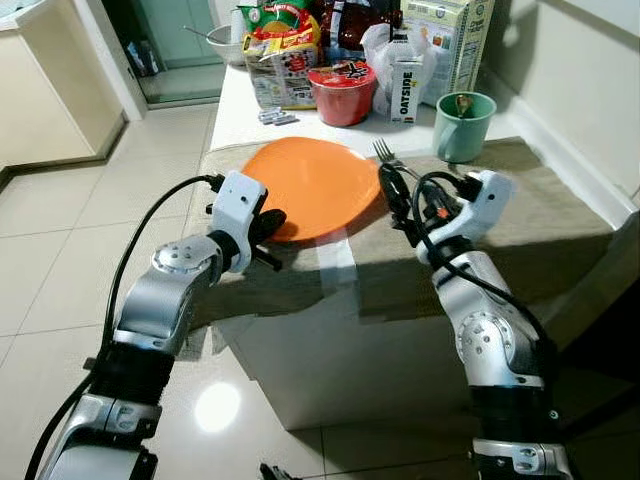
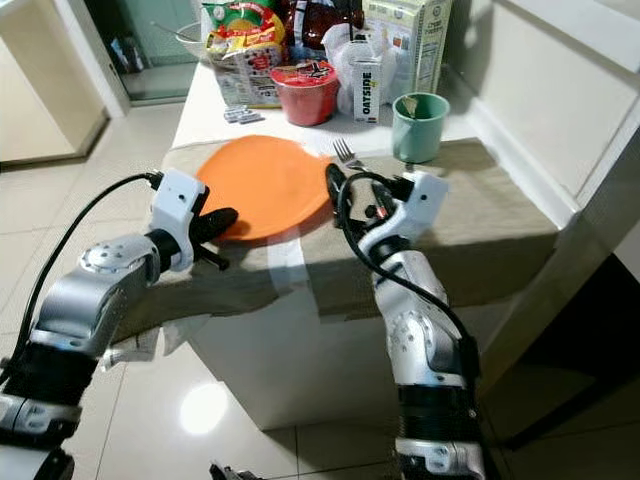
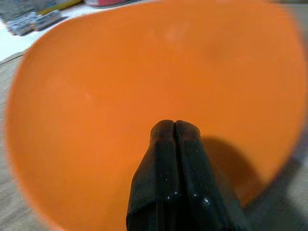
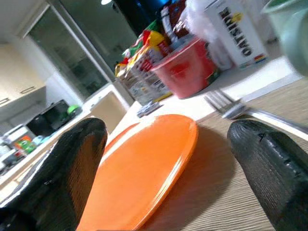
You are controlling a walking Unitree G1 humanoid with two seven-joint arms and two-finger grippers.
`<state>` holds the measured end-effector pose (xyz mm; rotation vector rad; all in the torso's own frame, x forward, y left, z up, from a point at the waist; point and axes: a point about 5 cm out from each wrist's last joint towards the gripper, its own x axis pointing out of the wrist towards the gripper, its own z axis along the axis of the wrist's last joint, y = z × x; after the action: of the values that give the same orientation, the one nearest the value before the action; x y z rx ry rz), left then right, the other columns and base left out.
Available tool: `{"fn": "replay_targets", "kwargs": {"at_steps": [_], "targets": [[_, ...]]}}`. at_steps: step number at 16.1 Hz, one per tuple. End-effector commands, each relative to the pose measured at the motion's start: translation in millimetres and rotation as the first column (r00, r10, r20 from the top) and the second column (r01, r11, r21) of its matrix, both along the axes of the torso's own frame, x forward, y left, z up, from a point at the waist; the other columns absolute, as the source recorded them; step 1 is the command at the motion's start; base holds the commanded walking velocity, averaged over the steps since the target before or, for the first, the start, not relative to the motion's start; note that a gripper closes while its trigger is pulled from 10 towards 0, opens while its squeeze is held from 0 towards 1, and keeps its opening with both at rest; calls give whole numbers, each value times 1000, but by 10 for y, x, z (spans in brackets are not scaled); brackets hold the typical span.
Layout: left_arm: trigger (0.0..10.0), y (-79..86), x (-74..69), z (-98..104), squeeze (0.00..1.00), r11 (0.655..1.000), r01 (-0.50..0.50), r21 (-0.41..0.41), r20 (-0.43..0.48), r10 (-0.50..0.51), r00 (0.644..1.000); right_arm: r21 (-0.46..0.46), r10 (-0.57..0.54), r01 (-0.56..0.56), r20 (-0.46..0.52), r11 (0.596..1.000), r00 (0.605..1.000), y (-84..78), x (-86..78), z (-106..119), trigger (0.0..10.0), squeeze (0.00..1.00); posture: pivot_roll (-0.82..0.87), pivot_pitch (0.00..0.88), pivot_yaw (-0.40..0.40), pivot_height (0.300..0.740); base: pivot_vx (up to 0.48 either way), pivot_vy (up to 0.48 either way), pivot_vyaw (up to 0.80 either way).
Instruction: Setting the table
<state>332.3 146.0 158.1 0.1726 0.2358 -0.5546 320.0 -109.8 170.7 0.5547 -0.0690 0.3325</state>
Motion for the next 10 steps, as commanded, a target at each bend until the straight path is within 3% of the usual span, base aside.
{"fn": "replay_targets", "kwargs": {"at_steps": [1,5,8,10], "targets": [[10000,11,-52,-107,0,1000,15,10,-57,-14,998,20,39,-39,-9,999,999,67,15,11,10000,0,-96,2,88,740,0,0,0],[10000,-38,-230,-150,0,997,76,-24,-62,-77,995,53,67,-65,-34,996,997,115,64,6,10000,0,-80,7,83,740,0,0,0],[10000,-145,-192,135,0,992,106,-62,77,-101,992,38,72,-71,-41,997,997,116,56,-23,10000,0,-80,8,82,740,0,0,0],[10000,-211,-168,372,0,988,142,-52,200,-130,971,30,77,-76,-43,997,996,134,41,-40,10000,0,-82,5,82,740,0,0,0]]}}
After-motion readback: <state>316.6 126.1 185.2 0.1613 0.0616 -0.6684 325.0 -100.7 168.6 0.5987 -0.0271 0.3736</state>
